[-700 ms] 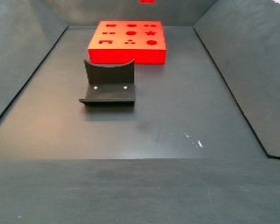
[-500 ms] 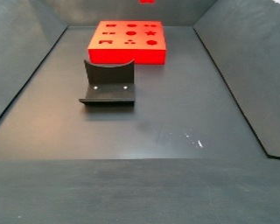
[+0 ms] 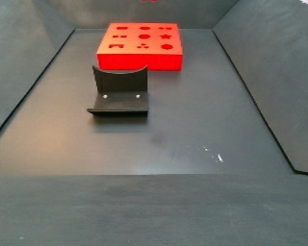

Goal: Insert the arch object.

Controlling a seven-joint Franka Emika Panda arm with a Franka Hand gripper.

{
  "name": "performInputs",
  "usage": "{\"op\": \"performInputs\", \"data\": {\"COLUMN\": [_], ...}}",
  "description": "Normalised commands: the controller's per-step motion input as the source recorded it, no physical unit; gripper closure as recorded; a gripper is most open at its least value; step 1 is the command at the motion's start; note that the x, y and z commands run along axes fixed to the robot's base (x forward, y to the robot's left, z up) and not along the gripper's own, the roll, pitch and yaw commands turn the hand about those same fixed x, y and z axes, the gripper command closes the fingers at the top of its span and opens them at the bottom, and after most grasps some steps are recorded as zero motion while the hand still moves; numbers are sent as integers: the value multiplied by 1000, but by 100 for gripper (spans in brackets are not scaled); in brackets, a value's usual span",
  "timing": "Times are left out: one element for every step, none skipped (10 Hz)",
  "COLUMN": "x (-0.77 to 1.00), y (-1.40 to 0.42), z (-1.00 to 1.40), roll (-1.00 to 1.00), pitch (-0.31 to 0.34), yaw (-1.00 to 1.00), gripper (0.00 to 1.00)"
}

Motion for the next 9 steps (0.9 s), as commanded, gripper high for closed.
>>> {"op": "performInputs", "data": {"x": [1000,1000,1000,1000,1000,1000,426,0,351], "y": [63,220,274,229,151,97,0,-20,0], "z": [-154,-803,-889,-671,-329,-177,-51,0,0], "roll": [-64,-114,-77,-67,-77,-107,-70,1,79], "pitch": [56,0,0,0,11,46,9,0,0], "yaw": [-57,-174,-177,-166,-117,-103,-149,0,0], "gripper": [100,100,100,100,100,100,100,100,100]}}
